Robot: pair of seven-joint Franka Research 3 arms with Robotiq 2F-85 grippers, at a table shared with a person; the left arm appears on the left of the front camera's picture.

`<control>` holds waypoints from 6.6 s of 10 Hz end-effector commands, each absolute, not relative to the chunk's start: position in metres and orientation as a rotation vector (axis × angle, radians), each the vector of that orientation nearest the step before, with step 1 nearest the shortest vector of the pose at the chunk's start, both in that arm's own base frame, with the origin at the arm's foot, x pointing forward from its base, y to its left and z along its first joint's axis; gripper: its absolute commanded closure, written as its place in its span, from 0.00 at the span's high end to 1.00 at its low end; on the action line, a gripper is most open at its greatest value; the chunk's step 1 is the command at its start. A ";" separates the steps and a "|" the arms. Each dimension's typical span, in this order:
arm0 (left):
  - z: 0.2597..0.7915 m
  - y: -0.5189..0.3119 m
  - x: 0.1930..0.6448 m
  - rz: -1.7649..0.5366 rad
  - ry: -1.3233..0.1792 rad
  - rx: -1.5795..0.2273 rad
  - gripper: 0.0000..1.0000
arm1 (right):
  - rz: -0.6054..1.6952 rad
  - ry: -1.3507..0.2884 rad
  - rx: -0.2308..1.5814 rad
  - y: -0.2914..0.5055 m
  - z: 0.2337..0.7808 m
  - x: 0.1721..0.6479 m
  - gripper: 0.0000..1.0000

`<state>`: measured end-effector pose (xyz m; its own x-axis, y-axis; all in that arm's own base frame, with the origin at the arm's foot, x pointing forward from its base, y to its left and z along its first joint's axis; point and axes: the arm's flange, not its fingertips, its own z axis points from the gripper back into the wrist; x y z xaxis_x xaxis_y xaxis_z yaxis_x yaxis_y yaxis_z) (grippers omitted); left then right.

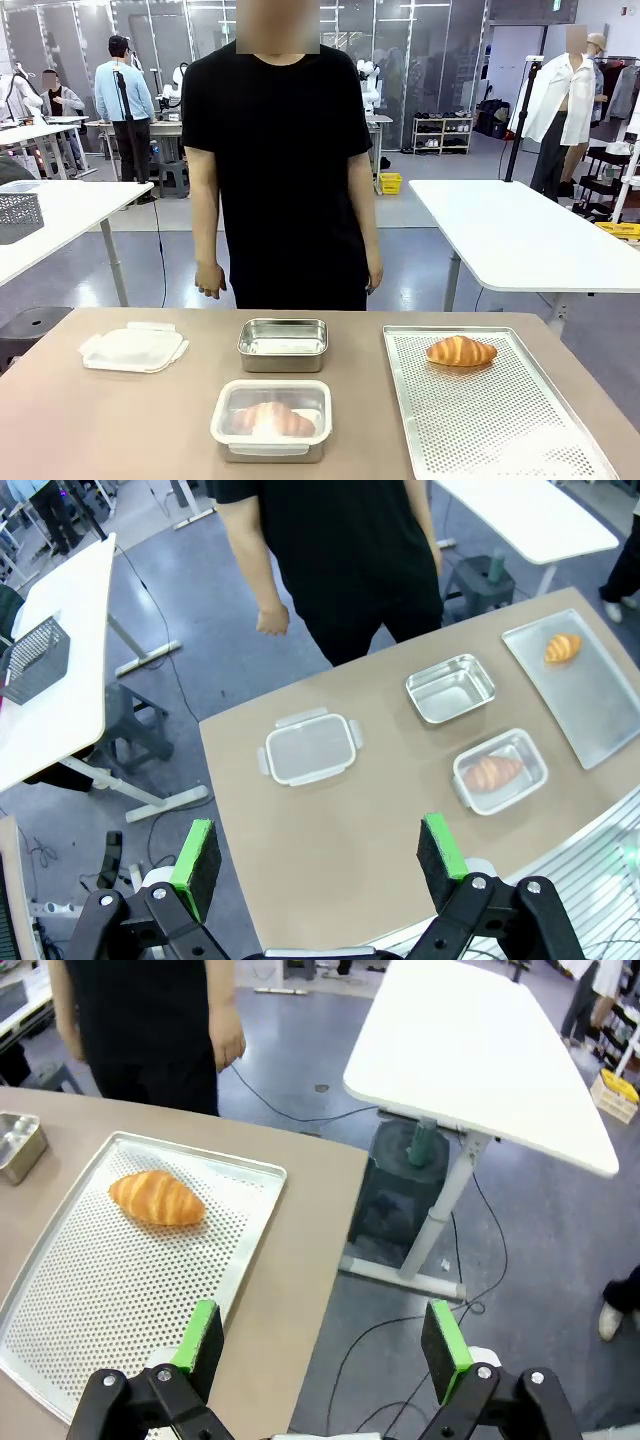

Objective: Place the bread into the airtight container.
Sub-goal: Pick up a Butter Roll and place it into an empty Airtight Container.

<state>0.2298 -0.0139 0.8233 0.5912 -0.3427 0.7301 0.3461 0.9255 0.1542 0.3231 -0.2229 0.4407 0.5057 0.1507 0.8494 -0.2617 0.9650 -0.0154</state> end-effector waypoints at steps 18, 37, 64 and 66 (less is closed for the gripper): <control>0.825 -0.014 0.230 -0.403 -0.849 -0.002 1.00 | 1.328 -0.475 0.007 0.017 0.422 0.493 1.00; 0.825 -0.014 0.230 -0.403 -0.849 -0.002 1.00 | 1.468 -0.112 0.091 0.048 0.324 0.593 1.00; 0.825 -0.014 0.230 -0.403 -0.849 -0.002 1.00 | 1.377 -0.163 -0.027 0.137 0.439 0.570 0.53; 0.825 -0.014 0.230 -0.403 -0.849 -0.002 1.00 | 1.433 -0.167 -0.048 0.194 0.453 0.569 0.53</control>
